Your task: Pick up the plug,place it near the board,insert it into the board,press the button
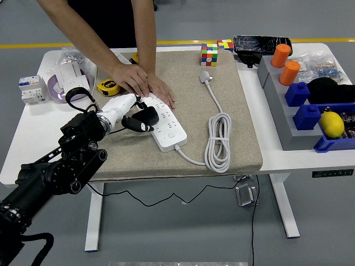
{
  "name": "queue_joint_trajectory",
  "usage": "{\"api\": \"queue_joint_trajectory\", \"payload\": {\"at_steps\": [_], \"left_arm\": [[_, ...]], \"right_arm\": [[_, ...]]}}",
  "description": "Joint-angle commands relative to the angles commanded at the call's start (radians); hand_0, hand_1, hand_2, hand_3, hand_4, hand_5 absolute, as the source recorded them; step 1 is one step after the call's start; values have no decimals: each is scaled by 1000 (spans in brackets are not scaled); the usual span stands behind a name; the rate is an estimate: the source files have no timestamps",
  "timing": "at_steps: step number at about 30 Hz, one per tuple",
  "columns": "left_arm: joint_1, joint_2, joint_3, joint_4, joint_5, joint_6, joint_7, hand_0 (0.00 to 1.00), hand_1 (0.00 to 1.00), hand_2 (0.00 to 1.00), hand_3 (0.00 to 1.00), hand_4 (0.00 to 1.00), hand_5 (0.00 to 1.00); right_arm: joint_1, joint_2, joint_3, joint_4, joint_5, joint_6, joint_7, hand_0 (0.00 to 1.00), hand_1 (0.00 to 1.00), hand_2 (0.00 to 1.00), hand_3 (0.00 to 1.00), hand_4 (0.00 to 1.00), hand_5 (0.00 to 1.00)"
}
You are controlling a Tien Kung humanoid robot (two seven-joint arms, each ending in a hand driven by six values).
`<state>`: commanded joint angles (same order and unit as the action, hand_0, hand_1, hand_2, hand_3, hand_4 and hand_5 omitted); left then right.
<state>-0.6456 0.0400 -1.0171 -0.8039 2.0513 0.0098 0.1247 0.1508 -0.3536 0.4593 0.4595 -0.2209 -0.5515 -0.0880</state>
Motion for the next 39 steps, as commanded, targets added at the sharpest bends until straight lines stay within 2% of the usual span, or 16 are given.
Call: {"api": "queue_joint_trajectory", "payload": {"at_steps": [1, 2, 7, 8, 13, 14, 19, 21, 32, 36, 39], "left_arm": [[-1, -1, 0, 3, 1, 3, 0, 746, 779, 662, 550, 998, 298], [-3, -3, -1, 9, 6, 9, 0, 703, 725, 608, 520, 962, 288], [-11, -9, -5, 33, 2, 35, -1, 703, 725, 608, 520, 962, 288], [-12, -10, -8, 34, -1, 36, -2, 431, 336, 387, 441, 766, 263], [-12, -14, -23, 40, -33, 19, -13, 431, 336, 387, 441, 766, 263], [-10, -14, -26, 41, -40, 16, -16, 375, 222, 256, 397, 667, 184], [-5, -14, -34, 47, -87, -2, -21, 375, 222, 256, 397, 667, 184], [-2, -15, -41, 45, -109, -6, -22, 367, 202, 242, 361, 662, 188], [6, -4, -73, 16, -88, 18, -34, 371, 203, 235, 354, 655, 163], [18, 2, -103, -21, -57, 23, -34, 371, 203, 235, 354, 655, 163], [36, 16, -125, -71, -30, 27, -32, 371, 208, 235, 350, 659, 160]], "right_arm": [[0, 0, 0, 0, 0, 0, 0, 950, 916, 836, 818, 998, 998], [1, 0, 0, 0, -1, 0, 0, 951, 915, 836, 818, 998, 998], [4, -1, 0, 0, 0, -1, 0, 951, 915, 836, 818, 998, 998], [4, -1, 1, 1, -1, -1, 0, 951, 915, 836, 818, 998, 998], [4, 0, 0, 0, 1, -1, 0, 951, 915, 836, 818, 998, 998], [3, 1, 0, 0, 0, -1, 0, 950, 915, 836, 818, 998, 998], [3, 2, 3, 0, 0, -2, 0, 950, 915, 836, 818, 998, 998], [4, 2, 5, 1, -2, -3, -1, 950, 915, 836, 818, 998, 998], [5, 4, 8, 1, 0, -5, 1, 950, 915, 836, 818, 998, 998], [4, 3, 9, 0, 1, -5, 1, 950, 915, 836, 818, 998, 998], [2, 4, 11, 0, 0, -5, 1, 950, 915, 836, 818, 998, 998]]}}
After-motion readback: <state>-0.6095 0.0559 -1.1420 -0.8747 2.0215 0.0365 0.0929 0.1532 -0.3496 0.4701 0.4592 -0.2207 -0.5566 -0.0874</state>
